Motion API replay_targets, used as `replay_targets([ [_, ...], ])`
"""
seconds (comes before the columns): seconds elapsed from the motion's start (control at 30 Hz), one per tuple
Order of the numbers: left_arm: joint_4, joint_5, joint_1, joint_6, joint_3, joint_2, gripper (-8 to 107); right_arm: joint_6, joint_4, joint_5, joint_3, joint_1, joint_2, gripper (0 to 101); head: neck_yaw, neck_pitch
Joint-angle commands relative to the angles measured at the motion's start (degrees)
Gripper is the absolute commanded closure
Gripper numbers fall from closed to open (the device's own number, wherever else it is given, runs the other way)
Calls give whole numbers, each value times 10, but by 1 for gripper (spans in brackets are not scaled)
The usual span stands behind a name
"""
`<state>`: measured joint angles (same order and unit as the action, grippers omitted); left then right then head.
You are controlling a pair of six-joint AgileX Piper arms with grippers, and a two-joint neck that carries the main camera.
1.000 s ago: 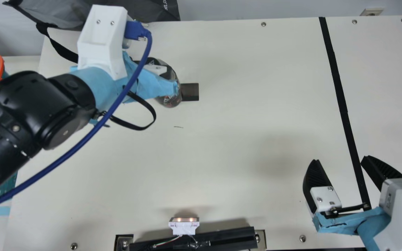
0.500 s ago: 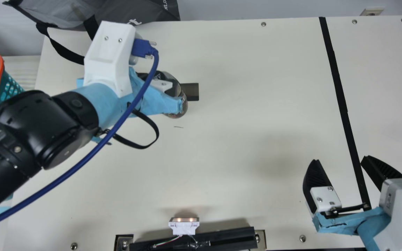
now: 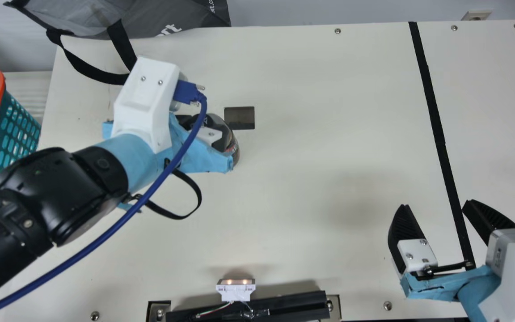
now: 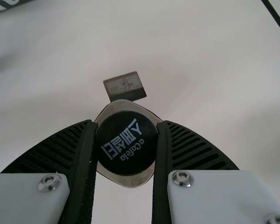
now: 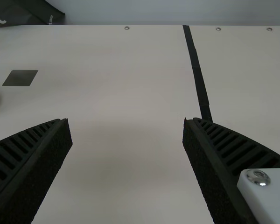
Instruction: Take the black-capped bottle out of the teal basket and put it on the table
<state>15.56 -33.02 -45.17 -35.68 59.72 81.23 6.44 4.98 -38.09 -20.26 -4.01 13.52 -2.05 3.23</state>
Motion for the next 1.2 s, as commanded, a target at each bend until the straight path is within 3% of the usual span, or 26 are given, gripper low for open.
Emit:
replay_targets([
  [0.0,2,2,-2,-1,-5,-2,99,0,0,0,0,0,0,10,5,-5],
  [0.73,2,15,-17,-8,-28,-15,99,0,0,0,0,0,0,10,5,-5],
  [0.77,2,16,-18,-9,-29,-15,94,0,0,0,0,0,0,10,5,-5],
  [0.8,3,16,-18,-10,-30,-14,82,0,0,0,0,0,0,10,5,-5],
  [0.93,6,19,-21,-13,-34,-13,63,0,0,0,0,0,0,10,5,-5],
  [1.07,8,21,-23,-16,-38,-12,22,0,0,0,0,0,0,10,5,-5],
  [1.13,9,21,-24,-17,-39,-12,13,0,0,0,0,0,0,10,5,-5],
  [1.17,10,22,-24,-17,-40,-12,-8,0,0,0,0,0,0,10,5,-5],
])
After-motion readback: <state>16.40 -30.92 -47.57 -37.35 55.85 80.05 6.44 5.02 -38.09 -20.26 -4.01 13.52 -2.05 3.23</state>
